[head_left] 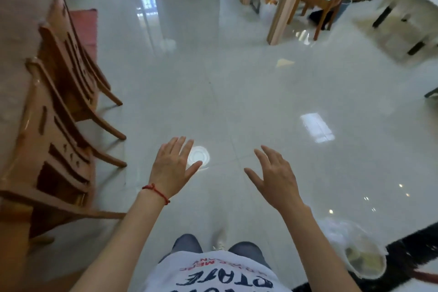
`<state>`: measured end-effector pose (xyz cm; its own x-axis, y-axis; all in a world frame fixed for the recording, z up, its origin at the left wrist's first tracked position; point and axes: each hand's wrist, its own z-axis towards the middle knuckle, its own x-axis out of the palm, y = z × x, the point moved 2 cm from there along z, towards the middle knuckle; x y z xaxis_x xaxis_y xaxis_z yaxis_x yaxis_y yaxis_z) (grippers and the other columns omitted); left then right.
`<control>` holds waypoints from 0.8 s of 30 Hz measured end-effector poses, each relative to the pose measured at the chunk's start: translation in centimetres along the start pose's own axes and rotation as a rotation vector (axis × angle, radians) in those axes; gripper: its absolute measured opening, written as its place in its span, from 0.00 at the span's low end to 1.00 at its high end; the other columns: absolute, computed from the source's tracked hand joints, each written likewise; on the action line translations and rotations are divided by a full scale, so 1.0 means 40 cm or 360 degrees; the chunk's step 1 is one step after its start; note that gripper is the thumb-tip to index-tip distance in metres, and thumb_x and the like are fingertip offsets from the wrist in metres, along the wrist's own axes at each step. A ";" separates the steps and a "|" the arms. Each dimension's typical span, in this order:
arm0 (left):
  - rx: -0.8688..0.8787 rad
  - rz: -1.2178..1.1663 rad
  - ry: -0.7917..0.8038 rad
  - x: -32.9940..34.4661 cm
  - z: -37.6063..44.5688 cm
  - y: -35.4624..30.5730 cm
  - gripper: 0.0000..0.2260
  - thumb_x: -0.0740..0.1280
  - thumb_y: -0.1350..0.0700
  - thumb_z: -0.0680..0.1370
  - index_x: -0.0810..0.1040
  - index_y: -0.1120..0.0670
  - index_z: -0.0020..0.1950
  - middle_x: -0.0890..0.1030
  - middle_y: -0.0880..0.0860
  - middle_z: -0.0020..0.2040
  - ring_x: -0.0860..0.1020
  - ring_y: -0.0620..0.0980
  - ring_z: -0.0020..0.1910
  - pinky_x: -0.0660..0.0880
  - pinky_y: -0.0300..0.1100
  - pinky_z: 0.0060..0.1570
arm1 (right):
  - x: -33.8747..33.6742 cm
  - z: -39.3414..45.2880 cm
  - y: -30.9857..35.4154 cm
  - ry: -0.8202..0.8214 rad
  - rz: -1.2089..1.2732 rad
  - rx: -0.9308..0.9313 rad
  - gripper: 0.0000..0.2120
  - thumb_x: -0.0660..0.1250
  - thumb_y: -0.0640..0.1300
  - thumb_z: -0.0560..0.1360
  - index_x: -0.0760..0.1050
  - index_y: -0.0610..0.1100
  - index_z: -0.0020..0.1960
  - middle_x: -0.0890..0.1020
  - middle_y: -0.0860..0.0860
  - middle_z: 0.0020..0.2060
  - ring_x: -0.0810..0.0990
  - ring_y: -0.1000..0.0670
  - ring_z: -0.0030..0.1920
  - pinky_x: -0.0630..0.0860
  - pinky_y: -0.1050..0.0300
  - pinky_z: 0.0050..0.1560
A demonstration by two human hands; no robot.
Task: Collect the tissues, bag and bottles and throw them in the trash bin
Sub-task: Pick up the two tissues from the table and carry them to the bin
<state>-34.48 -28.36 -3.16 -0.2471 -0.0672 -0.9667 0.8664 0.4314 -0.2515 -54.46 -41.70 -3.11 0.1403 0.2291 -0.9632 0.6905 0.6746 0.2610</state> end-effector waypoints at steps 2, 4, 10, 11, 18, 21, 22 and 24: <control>-0.0113 0.0004 -0.0011 -0.001 0.008 0.018 0.41 0.36 0.35 0.74 0.72 0.62 0.63 0.77 0.64 0.61 0.75 0.62 0.61 0.71 0.56 0.60 | -0.003 0.058 0.004 0.0024 0.0015 -0.0098 0.27 0.61 0.55 0.76 0.66 0.41 0.69 0.68 0.42 0.70 0.65 0.43 0.70 0.63 0.48 0.67; -0.0222 0.0007 -0.0033 -0.003 0.013 0.043 0.41 0.36 0.34 0.73 0.71 0.62 0.64 0.76 0.64 0.62 0.73 0.62 0.62 0.69 0.57 0.62 | 0.000 0.114 0.016 0.0066 0.0028 -0.0180 0.27 0.61 0.56 0.76 0.65 0.41 0.69 0.67 0.43 0.70 0.65 0.43 0.70 0.62 0.49 0.68; -0.0438 0.0017 -0.0094 -0.015 0.087 0.142 0.27 0.57 0.43 0.76 0.70 0.63 0.65 0.74 0.65 0.64 0.71 0.63 0.64 0.67 0.56 0.65 | 0.028 0.299 0.070 0.0156 0.0058 -0.0354 0.27 0.61 0.56 0.76 0.65 0.42 0.69 0.67 0.44 0.70 0.64 0.44 0.71 0.62 0.50 0.68; -0.0452 0.0016 -0.0097 -0.015 0.110 0.162 0.26 0.61 0.45 0.75 0.69 0.62 0.66 0.73 0.64 0.65 0.70 0.62 0.66 0.66 0.56 0.66 | 0.033 0.332 0.079 0.0162 0.0068 -0.0363 0.27 0.61 0.56 0.76 0.65 0.42 0.69 0.68 0.44 0.70 0.64 0.44 0.71 0.62 0.49 0.68; -0.0415 0.0046 -0.0096 -0.041 0.372 0.320 0.28 0.61 0.44 0.76 0.64 0.60 0.70 0.68 0.62 0.69 0.64 0.59 0.70 0.61 0.55 0.69 | 0.061 0.612 0.140 0.0120 0.0121 -0.0318 0.26 0.62 0.55 0.76 0.66 0.42 0.68 0.69 0.45 0.69 0.66 0.44 0.70 0.63 0.49 0.66; -0.0399 0.0046 -0.0128 -0.075 0.497 0.399 0.27 0.63 0.46 0.75 0.67 0.61 0.68 0.70 0.63 0.68 0.67 0.61 0.68 0.63 0.57 0.68 | 0.063 0.749 0.173 0.0128 0.0099 -0.0295 0.26 0.61 0.55 0.76 0.66 0.42 0.69 0.68 0.45 0.69 0.65 0.45 0.70 0.63 0.50 0.67; -0.0398 0.0040 -0.0139 -0.088 0.537 0.424 0.27 0.64 0.46 0.75 0.67 0.61 0.68 0.71 0.63 0.67 0.68 0.62 0.68 0.64 0.57 0.67 | 0.062 0.791 0.184 0.0124 0.0100 -0.0291 0.26 0.61 0.56 0.76 0.66 0.42 0.69 0.68 0.45 0.69 0.65 0.45 0.70 0.63 0.50 0.67; -0.0380 0.0032 -0.0154 -0.112 0.615 0.468 0.27 0.64 0.46 0.74 0.69 0.62 0.66 0.73 0.64 0.65 0.70 0.63 0.66 0.67 0.58 0.65 | 0.057 0.870 0.205 0.0117 0.0105 -0.0282 0.26 0.60 0.56 0.76 0.65 0.43 0.69 0.68 0.45 0.70 0.65 0.45 0.70 0.63 0.50 0.67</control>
<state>-6.45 -42.12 -4.72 -0.1783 -0.1369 -0.9744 0.7408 0.6331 -0.2245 -23.76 -60.07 -5.38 0.1244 0.3235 -0.9380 0.5447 0.7679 0.3371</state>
